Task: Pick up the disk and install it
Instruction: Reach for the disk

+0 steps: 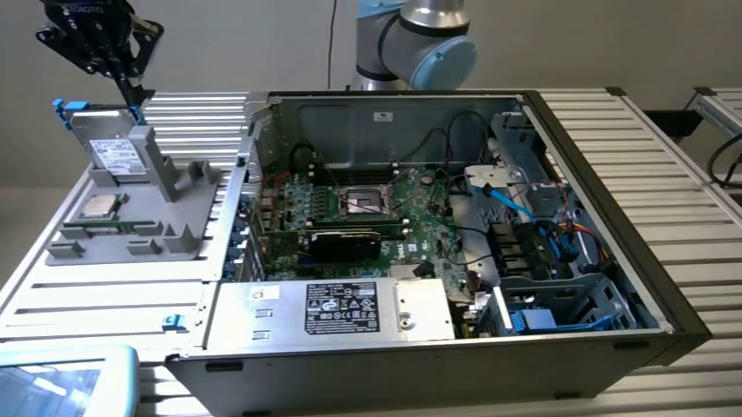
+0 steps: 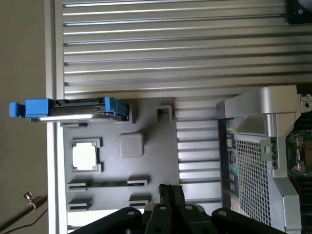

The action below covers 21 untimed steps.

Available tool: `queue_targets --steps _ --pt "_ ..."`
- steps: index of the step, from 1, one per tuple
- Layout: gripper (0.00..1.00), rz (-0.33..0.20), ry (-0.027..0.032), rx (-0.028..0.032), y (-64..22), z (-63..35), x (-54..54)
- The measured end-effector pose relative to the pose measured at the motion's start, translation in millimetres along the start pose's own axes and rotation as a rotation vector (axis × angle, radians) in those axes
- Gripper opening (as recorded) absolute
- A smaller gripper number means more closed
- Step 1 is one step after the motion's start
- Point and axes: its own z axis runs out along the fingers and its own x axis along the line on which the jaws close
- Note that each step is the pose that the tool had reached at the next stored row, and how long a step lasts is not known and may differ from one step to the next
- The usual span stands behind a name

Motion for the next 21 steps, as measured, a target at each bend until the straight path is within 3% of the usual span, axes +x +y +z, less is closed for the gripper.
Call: queue_targets --steps 9,21 --pt "0.11 0.0 0.0 0.0 11.1 5.3 39.1" --pt "0.11 0.0 0.0009 0.0 43.5 12.2 64.4"
